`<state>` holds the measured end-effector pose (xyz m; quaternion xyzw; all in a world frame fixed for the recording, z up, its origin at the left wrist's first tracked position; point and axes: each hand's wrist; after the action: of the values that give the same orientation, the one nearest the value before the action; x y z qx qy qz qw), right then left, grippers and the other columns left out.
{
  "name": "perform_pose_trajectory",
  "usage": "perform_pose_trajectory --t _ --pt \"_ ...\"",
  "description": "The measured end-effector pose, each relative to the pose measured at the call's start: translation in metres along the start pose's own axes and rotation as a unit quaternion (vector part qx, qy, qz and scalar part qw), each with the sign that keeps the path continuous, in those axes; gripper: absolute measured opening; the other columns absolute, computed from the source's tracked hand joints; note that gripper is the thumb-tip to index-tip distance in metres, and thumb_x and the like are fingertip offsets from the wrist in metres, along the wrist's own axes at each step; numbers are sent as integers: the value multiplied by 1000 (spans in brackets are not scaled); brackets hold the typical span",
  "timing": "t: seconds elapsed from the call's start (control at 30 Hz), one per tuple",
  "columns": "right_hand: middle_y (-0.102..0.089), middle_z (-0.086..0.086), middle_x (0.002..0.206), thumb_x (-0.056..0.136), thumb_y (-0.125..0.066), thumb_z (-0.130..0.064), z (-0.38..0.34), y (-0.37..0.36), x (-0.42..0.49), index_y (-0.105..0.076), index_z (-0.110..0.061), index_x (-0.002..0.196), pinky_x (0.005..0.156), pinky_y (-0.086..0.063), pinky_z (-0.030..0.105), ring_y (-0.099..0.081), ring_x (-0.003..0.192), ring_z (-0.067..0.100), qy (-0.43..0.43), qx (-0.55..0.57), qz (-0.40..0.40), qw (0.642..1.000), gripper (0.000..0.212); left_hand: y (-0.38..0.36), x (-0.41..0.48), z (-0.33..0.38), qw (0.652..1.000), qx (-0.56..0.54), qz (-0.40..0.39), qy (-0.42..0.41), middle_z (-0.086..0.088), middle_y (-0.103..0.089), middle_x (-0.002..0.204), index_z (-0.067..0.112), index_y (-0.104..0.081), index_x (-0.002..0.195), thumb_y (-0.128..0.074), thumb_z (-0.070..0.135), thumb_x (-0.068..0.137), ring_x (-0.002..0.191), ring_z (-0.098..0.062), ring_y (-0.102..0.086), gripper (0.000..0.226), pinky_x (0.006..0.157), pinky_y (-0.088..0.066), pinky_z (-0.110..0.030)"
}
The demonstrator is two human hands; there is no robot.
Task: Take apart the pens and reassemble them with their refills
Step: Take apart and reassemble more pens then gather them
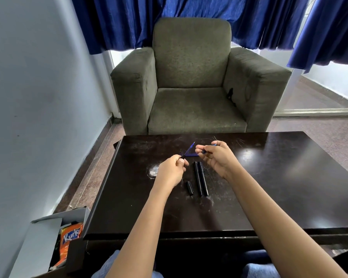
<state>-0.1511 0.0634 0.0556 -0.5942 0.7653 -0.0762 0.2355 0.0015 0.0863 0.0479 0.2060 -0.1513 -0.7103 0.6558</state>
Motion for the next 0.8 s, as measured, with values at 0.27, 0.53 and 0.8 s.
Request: perform_pose_trajectory --t 0.27,0.53,0.8 --pt "-68 14 98 100 -40 -4 -4 -1 -3 -47 -12 82 84 -56 36 -72 81 21 29 48 -39 998 21 1 -3 3 999 33 -24 5 1 -61 87 18 -62 94 -34 22 103 70 -8 -53 29 61 -41 -17" --pt "-71 10 96 98 -49 -9 -4 -3 -6 -53 -12 86 83 -57 31 -72 84 17 49 34 -51 997 13 1 -4 5 998 44 -33 15 0 -61 90 20 -61 95 -34 23 103 76 -10 -55 28 62 -42 -17" --pt "-71 10 96 99 -48 -9 -4 -4 -8 -54 -12 88 81 -57 31 -72 84 17 47 0 -74 996 13 2 -5 7 998 39 -39 14 0 -61 89 19 -61 95 -35 21 103 70 -7 -52 27 61 -42 -17"
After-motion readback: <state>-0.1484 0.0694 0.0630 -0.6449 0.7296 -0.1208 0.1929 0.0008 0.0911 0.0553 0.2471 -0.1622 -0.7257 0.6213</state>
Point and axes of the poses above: each hand's wrist, its own x-axis towards the middle knuckle, its own y-axis out of the back of the hand, z = x × y
